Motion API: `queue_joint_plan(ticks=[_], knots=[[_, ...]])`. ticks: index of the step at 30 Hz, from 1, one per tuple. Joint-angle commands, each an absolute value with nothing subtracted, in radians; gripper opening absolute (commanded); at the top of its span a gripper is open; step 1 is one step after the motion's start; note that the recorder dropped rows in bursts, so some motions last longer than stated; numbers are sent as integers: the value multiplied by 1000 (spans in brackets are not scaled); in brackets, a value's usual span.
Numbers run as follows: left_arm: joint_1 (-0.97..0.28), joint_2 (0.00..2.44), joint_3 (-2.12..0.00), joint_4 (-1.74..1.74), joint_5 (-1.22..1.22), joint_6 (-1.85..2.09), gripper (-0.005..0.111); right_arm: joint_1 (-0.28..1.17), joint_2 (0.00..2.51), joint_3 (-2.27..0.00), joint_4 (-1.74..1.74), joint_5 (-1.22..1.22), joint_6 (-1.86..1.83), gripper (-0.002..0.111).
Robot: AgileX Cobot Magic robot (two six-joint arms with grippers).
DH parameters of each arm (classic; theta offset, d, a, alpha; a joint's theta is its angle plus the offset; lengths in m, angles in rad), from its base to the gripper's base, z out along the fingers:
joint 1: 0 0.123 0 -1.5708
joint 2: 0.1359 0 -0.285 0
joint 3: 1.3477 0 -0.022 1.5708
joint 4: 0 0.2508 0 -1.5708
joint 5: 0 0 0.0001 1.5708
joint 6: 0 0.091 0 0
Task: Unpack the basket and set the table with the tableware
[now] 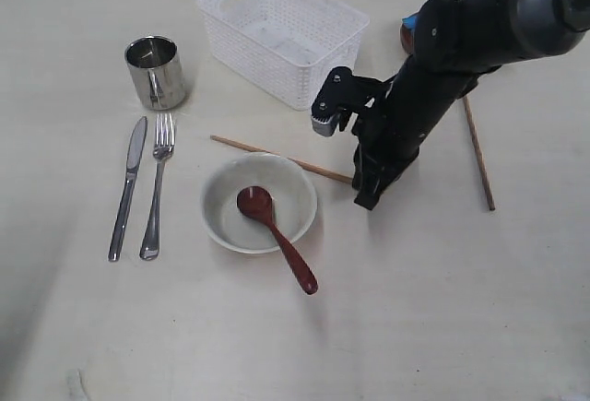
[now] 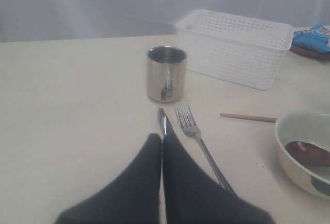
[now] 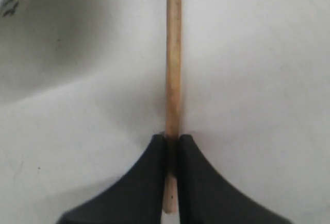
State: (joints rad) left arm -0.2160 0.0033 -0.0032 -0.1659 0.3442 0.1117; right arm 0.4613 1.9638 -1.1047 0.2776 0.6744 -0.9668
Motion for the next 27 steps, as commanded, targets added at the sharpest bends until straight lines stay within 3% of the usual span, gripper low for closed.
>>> queue_joint_plan(ticks=[1, 11, 19, 27], knots=[[-222, 0, 0, -165, 342, 112, 0, 455, 1854, -1102, 206, 679, -895, -1], [-222, 0, 0, -165, 342, 112, 0, 539, 1645, -1102, 264, 764, -895, -1], [-222, 0, 0, -165, 342, 112, 0, 726, 1655, -1073, 188, 810, -895, -1], [-222, 0, 0, -165, 342, 112, 0, 735, 1694, -1046, 93, 769, -832, -1]])
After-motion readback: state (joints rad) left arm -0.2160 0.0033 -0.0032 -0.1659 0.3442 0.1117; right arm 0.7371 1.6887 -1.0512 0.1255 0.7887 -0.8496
